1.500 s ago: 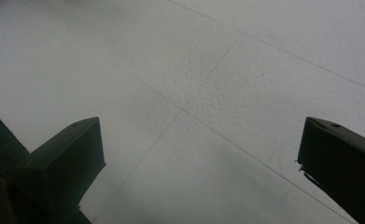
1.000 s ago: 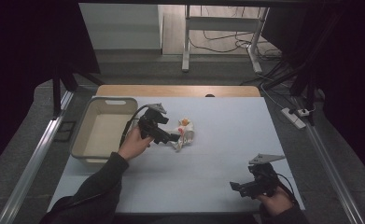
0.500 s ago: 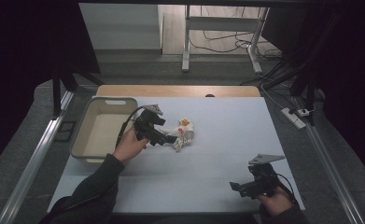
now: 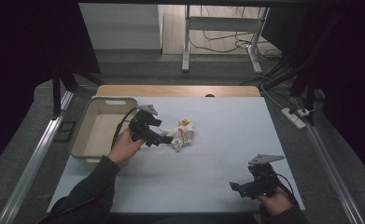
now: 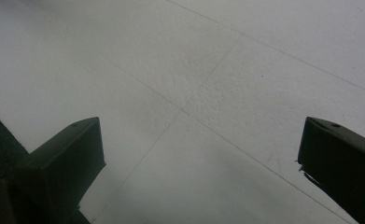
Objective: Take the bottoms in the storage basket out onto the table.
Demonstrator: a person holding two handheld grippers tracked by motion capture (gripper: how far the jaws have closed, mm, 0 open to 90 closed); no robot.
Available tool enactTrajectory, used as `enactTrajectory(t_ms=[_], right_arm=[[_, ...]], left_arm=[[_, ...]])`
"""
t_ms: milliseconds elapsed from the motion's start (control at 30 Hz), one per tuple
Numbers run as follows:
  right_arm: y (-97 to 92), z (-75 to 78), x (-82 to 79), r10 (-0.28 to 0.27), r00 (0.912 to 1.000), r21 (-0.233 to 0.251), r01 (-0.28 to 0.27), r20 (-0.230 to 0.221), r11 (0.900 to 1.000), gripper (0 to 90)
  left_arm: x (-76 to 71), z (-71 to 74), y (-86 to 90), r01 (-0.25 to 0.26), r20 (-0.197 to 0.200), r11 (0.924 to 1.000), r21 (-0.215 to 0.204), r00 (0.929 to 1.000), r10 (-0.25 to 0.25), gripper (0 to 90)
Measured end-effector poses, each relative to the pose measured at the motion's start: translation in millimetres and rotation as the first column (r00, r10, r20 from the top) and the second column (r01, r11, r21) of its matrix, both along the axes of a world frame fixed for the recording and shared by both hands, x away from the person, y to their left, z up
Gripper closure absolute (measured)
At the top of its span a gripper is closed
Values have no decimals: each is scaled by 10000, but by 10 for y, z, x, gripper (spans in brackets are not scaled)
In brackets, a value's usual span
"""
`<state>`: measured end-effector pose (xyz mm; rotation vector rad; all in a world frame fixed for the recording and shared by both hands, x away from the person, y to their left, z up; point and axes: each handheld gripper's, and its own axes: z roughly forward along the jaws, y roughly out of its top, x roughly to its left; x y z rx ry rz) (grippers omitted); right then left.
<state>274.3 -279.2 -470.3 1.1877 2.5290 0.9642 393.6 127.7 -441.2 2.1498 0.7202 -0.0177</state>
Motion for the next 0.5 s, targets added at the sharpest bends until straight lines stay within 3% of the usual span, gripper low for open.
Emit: enactTrajectory(t_ms=[233, 500], right_arm=[[2, 1, -2, -3, 10000, -7, 3, -8, 10000, 2], [5, 1, -2, 16, 10000, -62, -16, -11, 10000, 2]], left_arm=[[-36, 8, 41, -16, -204, 10000, -31, 9998, 15, 0], [-90, 12, 82, -84, -157, 9999, 124, 9998, 86, 0]])
